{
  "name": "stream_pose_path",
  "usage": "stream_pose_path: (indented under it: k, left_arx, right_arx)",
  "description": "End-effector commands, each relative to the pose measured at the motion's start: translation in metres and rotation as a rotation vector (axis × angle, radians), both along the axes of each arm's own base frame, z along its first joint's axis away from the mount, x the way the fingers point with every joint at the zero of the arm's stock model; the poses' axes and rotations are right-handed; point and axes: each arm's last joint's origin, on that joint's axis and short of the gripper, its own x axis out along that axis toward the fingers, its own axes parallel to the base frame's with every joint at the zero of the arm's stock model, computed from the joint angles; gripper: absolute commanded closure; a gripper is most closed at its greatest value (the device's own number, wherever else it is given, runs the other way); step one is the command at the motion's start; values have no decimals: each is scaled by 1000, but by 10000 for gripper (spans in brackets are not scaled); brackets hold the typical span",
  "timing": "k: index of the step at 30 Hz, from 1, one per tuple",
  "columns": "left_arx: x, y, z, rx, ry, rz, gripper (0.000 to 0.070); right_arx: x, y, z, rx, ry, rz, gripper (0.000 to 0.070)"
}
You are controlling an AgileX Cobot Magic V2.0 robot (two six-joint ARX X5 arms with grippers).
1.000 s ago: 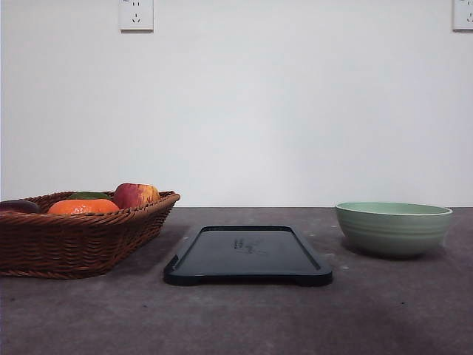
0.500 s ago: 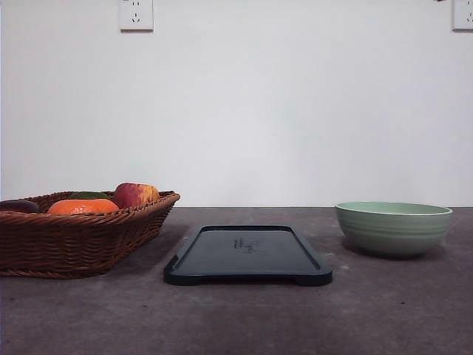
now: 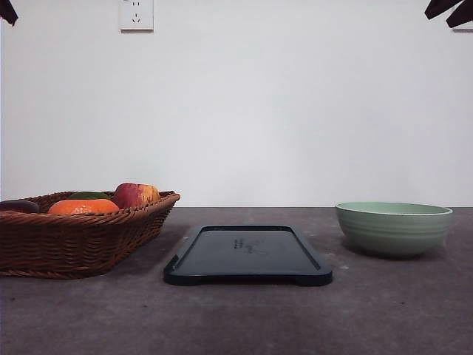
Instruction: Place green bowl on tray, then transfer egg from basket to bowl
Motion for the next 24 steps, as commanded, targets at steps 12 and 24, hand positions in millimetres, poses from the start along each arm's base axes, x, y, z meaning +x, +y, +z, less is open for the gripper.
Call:
stream_pose_path:
  k: [12, 24]
  left_arx:
    - [0, 0, 9, 6, -38, -10, 343]
    - [0, 0, 9, 6, -38, -9, 343]
  right_arx:
    - [34, -1, 14, -16, 340, -213, 421]
    - [92, -2, 4, -109, 519, -294, 421]
